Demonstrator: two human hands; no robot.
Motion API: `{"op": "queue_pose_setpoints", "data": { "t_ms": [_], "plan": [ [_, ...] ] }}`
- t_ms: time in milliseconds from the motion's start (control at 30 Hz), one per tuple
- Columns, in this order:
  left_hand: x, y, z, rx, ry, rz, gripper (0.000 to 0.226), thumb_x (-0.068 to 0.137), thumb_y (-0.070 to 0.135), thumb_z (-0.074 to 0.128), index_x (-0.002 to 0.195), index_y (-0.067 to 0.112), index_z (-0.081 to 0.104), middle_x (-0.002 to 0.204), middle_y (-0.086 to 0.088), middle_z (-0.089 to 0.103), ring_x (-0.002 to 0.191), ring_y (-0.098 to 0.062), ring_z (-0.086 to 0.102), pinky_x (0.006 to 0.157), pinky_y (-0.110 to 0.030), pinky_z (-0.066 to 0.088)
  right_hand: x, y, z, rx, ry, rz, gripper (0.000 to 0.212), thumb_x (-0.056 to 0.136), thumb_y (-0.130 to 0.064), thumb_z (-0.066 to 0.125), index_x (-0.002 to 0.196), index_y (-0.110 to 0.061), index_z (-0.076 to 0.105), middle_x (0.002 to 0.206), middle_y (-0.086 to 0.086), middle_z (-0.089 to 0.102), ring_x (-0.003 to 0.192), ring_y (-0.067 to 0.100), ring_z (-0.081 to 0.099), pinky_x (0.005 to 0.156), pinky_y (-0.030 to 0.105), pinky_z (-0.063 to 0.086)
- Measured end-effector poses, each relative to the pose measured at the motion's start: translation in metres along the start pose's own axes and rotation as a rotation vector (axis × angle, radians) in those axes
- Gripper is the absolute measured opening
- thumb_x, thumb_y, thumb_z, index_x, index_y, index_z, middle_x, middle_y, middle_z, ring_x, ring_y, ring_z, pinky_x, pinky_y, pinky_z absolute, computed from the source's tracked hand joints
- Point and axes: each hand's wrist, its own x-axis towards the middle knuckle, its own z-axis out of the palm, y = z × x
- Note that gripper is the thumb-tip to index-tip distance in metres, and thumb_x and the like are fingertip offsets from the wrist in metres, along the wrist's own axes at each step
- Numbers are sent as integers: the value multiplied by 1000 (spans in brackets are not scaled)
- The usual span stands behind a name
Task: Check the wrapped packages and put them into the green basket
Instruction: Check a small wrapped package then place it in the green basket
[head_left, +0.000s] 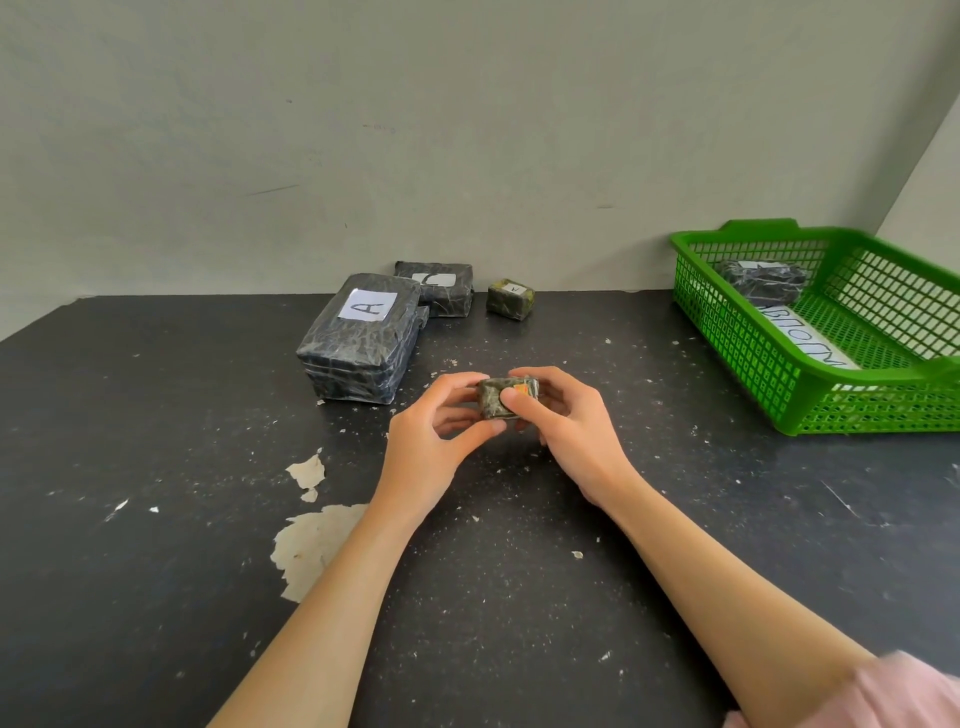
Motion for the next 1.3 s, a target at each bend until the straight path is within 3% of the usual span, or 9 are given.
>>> {"op": "queue_pose_setpoints", "data": {
  "t_ms": [267,533,633,833,933,1033,1100,1167,1300],
  "plan": [
    [-1,1,-1,-31,13,-14,46,75,12,76,118,20,59,107,2,68,92,-6,67,81,-18,53,0,0,-3,19,-52,-30,27,91,-15,58,118,-10,61,101,2,67,67,-10,58,53,8,43],
    [0,0,-1,-43,18,-19,45,75,13,76,116,23,59,105,5,68,90,-4,67,80,-16,52,1,2,-3,4,-33,4,22,96,-16,47,110,-16,64,92,2,69,72,11,61,52,17,42],
    [-1,1,0,-30,23,-26,44,76,16,75,116,23,59,104,8,67,89,-1,66,77,-13,51,1,1,-3,-6,-37,13,20,97,-20,47,105,-16,65,86,-1,68,69,11,61,51,20,42],
    [2,2,1,-114,97,-120,20,85,26,65,105,21,65,95,6,70,89,-6,67,76,-14,51,2,2,-1,-1,-97,51,27,95,-39,48,86,-17,62,67,-1,64,55,15,55,50,18,39],
    [1,2,1,-119,38,-102,41,84,25,68,123,30,55,94,3,70,86,-8,68,81,-17,52,3,2,0,2,-67,87,33,95,-41,45,81,-16,60,60,2,63,49,16,54,47,18,38],
    [-1,3,1,-89,-30,-64,55,77,19,75,125,34,53,100,1,69,83,-8,67,77,-16,52,5,3,-1,21,-25,110,38,96,-43,43,89,-13,64,68,8,65,57,22,58,48,24,41],
    [0,3,1,-89,-24,-54,53,76,16,76,122,34,55,101,-1,69,83,-7,67,76,-15,51,4,4,0,13,-4,94,32,95,-41,47,102,-15,64,85,9,68,70,26,62,52,27,45],
    [0,2,1,-82,-33,-43,54,74,14,77,120,32,56,99,-1,69,83,-6,67,78,-16,51,2,4,1,26,8,75,28,91,-37,55,112,-19,60,98,3,66,75,16,62,53,25,47],
    [-2,2,2,-45,-65,-8,55,72,14,79,120,32,58,96,4,68,84,-5,67,80,-17,52,1,5,3,16,39,54,31,84,-36,66,109,-19,60,99,2,66,84,13,63,52,17,44]
  ]
}}
